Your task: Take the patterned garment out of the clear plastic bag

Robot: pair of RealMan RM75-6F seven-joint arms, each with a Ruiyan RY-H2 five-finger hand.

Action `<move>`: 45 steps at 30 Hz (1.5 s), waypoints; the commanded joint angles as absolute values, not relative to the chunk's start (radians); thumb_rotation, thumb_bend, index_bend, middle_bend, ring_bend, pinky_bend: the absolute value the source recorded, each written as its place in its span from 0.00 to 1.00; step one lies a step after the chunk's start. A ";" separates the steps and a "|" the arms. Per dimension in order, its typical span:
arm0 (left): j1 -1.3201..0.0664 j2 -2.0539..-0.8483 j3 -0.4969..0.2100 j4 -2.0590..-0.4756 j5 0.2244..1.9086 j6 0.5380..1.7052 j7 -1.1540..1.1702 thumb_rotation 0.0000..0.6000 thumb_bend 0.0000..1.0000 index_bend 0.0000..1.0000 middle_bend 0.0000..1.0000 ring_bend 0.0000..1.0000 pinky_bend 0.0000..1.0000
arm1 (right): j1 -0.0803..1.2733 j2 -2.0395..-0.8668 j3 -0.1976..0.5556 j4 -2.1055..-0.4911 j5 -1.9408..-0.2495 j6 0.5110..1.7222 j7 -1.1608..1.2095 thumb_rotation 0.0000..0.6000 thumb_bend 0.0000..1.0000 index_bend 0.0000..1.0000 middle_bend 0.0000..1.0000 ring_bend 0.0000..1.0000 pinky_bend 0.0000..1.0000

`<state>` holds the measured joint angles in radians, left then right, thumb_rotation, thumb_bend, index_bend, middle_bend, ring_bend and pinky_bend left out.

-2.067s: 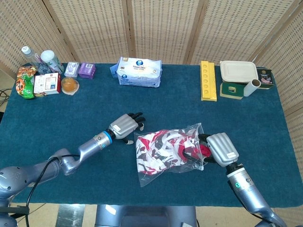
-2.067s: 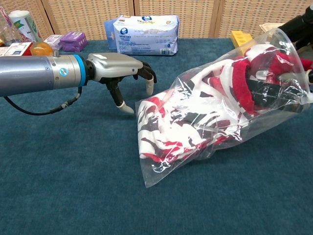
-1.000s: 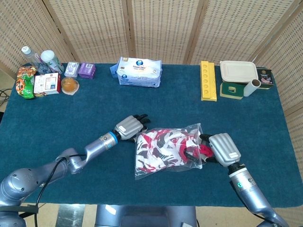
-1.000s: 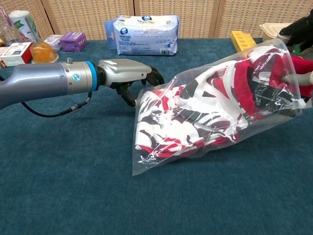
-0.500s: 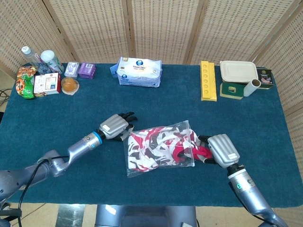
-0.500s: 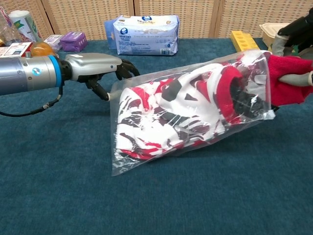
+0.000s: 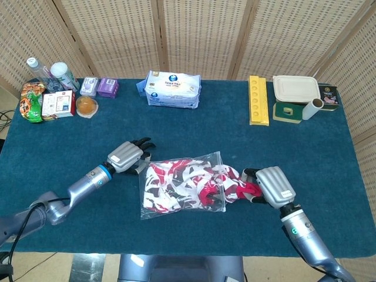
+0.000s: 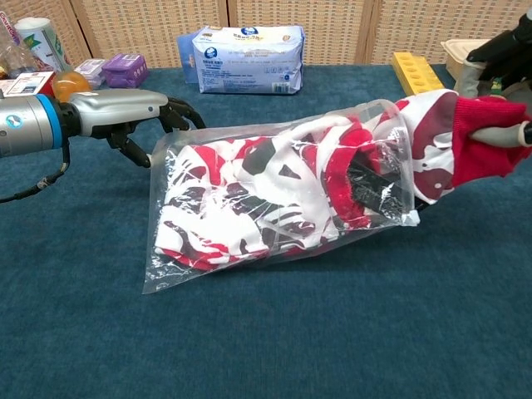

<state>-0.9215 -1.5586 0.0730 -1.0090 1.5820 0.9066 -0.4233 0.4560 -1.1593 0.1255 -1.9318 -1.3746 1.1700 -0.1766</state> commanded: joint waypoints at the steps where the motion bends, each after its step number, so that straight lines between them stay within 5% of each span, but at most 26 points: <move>1: -0.912 -1.549 0.071 -1.011 1.584 0.918 -0.416 1.00 0.54 0.62 0.16 0.05 0.24 | 0.455 -1.154 0.127 -1.931 -1.372 1.172 -0.179 1.00 0.45 0.70 0.62 0.76 0.76; 26: -0.597 -1.209 0.060 -1.195 1.411 1.133 -0.333 1.00 0.54 0.62 0.16 0.05 0.25 | 0.382 -0.997 0.152 -1.860 -1.306 1.235 -0.099 1.00 0.45 0.70 0.63 0.76 0.76; 36: -0.544 -1.205 0.025 -1.143 1.369 1.112 -0.323 1.00 0.53 0.62 0.16 0.05 0.25 | 0.357 -0.971 0.152 -1.849 -1.291 1.244 -0.081 1.00 0.45 0.70 0.63 0.76 0.76; 39: -0.548 -1.228 0.016 -1.135 1.375 1.087 -0.342 1.00 0.44 0.62 0.16 0.05 0.25 | 0.356 -0.982 0.145 -1.843 -1.303 1.236 -0.069 1.00 0.45 0.70 0.63 0.76 0.76; 41: -0.552 -1.237 0.012 -1.140 1.381 1.076 -0.337 1.00 0.31 0.55 0.16 0.05 0.24 | 0.358 -0.990 0.143 -1.836 -1.313 1.231 -0.055 1.00 0.46 0.70 0.62 0.76 0.76; 45: -0.573 -1.229 0.014 -1.185 1.390 1.022 -0.292 1.00 0.09 0.15 0.12 0.00 0.14 | 0.363 -1.000 0.139 -1.822 -1.337 1.219 -0.028 1.00 0.47 0.64 0.56 0.72 0.74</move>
